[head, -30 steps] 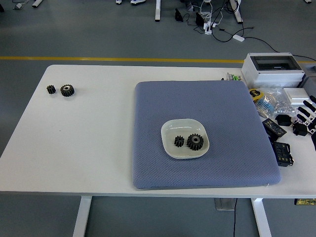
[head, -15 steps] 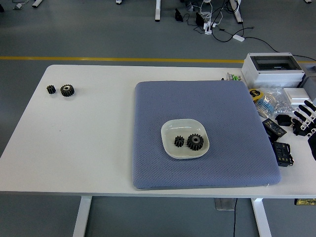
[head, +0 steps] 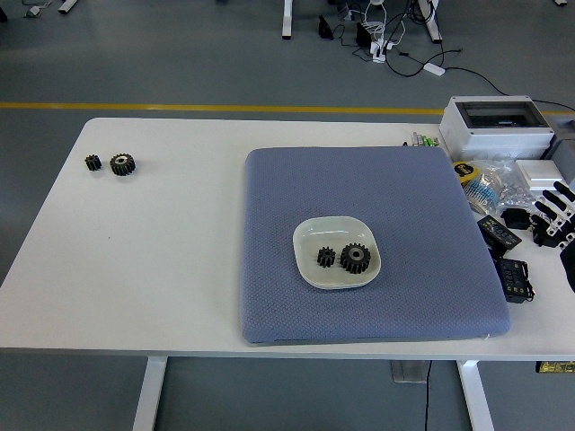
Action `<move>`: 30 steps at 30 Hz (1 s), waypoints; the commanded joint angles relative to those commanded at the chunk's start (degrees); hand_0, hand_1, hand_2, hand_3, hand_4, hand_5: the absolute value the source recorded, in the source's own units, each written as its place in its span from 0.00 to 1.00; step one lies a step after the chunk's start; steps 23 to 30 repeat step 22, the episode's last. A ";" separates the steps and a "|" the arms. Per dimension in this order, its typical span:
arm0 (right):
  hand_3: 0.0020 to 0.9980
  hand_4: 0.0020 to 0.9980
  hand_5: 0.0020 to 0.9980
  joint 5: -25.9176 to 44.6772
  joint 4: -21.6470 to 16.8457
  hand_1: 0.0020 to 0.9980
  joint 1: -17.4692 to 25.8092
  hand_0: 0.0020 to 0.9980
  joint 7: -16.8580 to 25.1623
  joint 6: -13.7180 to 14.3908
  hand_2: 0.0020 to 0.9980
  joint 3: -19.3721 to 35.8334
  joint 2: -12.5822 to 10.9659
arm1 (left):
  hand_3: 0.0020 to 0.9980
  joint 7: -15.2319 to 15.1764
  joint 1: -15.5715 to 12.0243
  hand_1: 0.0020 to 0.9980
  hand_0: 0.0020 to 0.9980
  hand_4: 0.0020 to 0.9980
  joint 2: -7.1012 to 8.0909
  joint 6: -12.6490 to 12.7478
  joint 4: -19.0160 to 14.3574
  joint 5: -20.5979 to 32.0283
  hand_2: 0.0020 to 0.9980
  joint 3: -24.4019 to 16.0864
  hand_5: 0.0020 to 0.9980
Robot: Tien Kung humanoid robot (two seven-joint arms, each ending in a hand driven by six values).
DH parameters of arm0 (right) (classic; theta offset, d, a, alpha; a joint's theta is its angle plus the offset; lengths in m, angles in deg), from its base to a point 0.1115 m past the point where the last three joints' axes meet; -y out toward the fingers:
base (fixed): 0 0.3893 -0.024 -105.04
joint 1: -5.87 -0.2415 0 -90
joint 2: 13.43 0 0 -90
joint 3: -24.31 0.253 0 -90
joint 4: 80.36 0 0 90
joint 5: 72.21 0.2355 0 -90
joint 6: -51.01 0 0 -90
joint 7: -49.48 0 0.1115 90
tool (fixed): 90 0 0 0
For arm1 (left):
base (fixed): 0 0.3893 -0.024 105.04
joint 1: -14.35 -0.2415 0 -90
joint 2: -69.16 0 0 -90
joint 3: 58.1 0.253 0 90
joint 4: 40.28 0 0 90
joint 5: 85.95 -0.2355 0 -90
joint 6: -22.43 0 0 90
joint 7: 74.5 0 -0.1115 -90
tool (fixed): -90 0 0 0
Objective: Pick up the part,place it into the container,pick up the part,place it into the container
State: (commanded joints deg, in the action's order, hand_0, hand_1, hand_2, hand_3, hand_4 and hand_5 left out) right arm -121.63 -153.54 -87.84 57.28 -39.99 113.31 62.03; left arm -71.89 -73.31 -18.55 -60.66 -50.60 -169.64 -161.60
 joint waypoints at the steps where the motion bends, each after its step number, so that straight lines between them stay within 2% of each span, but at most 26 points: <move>1: 0.84 1.00 0.96 -0.01 0.02 0.81 0.02 0.84 -0.01 0.01 0.84 -0.01 0.04 | 0.59 -0.04 0.05 0.68 0.71 0.71 0.04 -0.01 0.00 0.10 0.72 0.01 0.65; 12: 0.84 1.00 0.93 -0.06 0.01 0.80 0.11 0.83 -0.18 0.00 0.84 -0.03 0.11 | 0.59 -0.02 0.34 0.68 0.71 0.71 -0.20 -0.02 0.00 1.10 0.72 1.44 0.65; 16: 0.84 1.00 0.91 -0.11 0.17 0.80 0.11 0.83 -0.21 -0.01 0.84 -0.03 0.17 | 0.59 0.12 0.83 0.68 0.71 0.71 -0.60 0.06 0.00 1.68 0.72 2.27 0.65; 22: 0.83 1.00 0.90 -0.15 0.37 0.80 -0.06 0.83 -0.20 0.03 0.84 -0.31 0.25 | 0.59 0.34 2.24 0.69 0.71 0.71 -1.97 0.06 0.00 3.85 0.73 5.05 0.65; 30: 0.83 1.00 0.90 -0.15 0.37 0.80 -0.06 0.83 -0.20 0.03 0.84 -0.31 0.25 | 0.59 0.34 2.24 0.69 0.71 0.71 -1.97 0.06 0.00 3.85 0.73 5.05 0.65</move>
